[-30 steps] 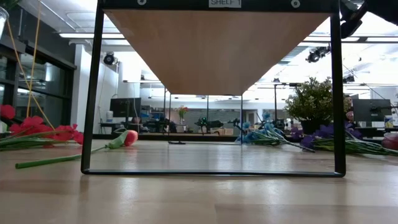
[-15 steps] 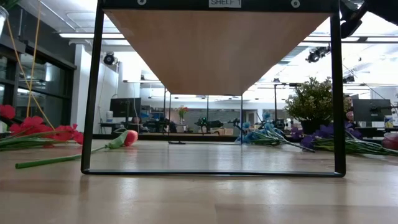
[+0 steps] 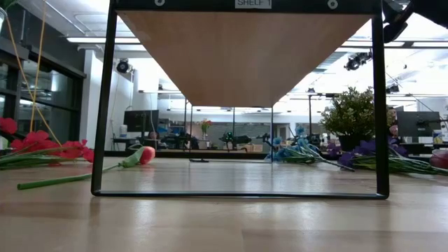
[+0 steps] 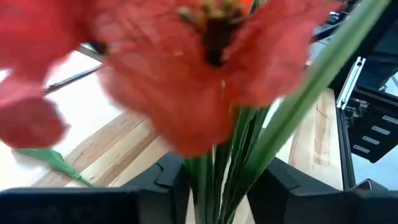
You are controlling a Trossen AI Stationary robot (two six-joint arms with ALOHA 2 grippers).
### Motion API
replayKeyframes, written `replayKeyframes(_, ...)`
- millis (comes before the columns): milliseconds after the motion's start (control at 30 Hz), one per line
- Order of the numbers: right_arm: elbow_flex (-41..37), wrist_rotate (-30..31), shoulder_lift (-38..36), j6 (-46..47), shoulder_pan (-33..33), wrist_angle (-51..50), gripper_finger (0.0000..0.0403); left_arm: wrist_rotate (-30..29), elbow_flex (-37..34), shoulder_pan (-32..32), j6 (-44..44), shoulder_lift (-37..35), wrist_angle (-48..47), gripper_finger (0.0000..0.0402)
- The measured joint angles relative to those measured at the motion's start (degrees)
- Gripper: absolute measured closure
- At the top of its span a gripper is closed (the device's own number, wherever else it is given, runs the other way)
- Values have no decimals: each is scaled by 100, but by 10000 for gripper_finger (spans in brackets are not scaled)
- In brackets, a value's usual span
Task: Pick and place flowers into a vace then onto a shelf
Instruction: Put the top orange flowers into the left transparent vase
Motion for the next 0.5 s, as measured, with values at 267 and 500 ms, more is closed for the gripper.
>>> replayKeyframes(267, 0, 0, -1, 0, 1, 0, 135, 102, 0, 0, 142, 0, 6, 157)
replayKeyframes(500, 0, 0, -2, -5, 2, 0, 135, 192, 0, 0, 199, 0, 0, 121)
